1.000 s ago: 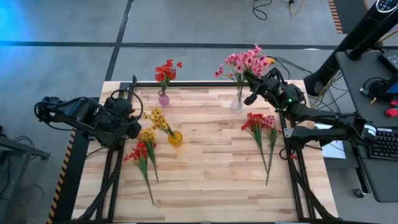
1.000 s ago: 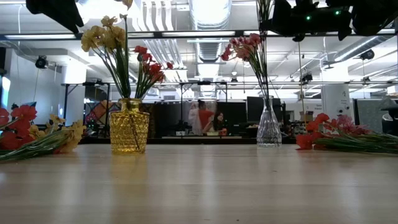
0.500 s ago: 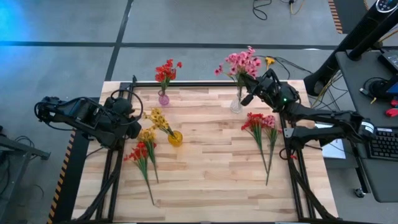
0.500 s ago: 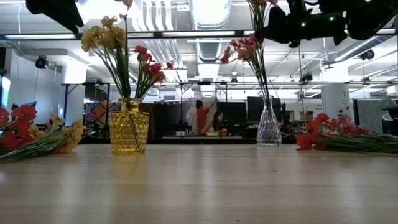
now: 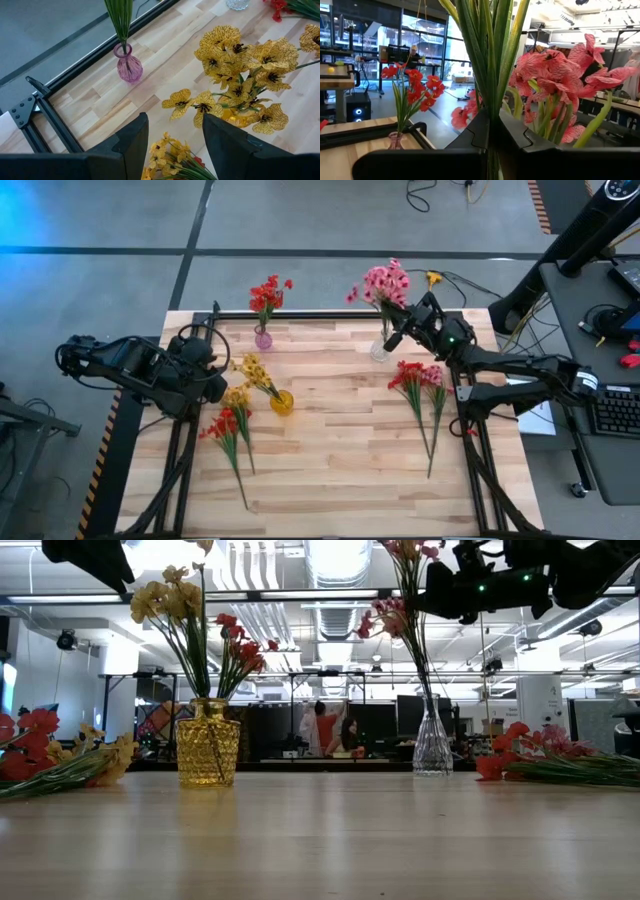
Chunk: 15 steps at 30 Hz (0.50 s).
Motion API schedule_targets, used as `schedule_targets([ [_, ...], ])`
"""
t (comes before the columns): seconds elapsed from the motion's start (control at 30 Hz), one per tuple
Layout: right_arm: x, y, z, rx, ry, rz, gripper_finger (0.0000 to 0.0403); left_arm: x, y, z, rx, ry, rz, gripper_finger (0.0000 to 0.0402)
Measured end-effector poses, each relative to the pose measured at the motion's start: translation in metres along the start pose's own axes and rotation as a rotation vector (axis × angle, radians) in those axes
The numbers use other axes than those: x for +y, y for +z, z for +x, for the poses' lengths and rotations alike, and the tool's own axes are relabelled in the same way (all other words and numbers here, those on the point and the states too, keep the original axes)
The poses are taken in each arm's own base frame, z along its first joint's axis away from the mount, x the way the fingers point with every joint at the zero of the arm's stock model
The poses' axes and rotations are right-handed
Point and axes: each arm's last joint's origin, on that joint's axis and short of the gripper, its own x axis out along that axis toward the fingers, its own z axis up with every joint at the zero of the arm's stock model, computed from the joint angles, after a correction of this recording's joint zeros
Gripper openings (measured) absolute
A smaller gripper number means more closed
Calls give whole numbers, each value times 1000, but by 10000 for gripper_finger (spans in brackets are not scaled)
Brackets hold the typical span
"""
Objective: Sort flowers into vase by color
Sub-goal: Put the left pink flower into the transparent flower vase
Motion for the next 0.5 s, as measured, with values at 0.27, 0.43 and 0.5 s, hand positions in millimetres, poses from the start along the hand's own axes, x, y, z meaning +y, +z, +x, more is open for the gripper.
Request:
schedule_targets([
  [0.27, 1, -5, -1, 22, 4, -4, 13, 0, 0, 0, 0, 0, 0, 170],
  [0.43, 1, -10, -2, 42, 8, 7, 13, 0, 0, 0, 0, 0, 0, 170],
  [0.5, 2, -10, -3, 44, 8, 8, 13, 0, 0, 0, 0, 0, 1, 170],
])
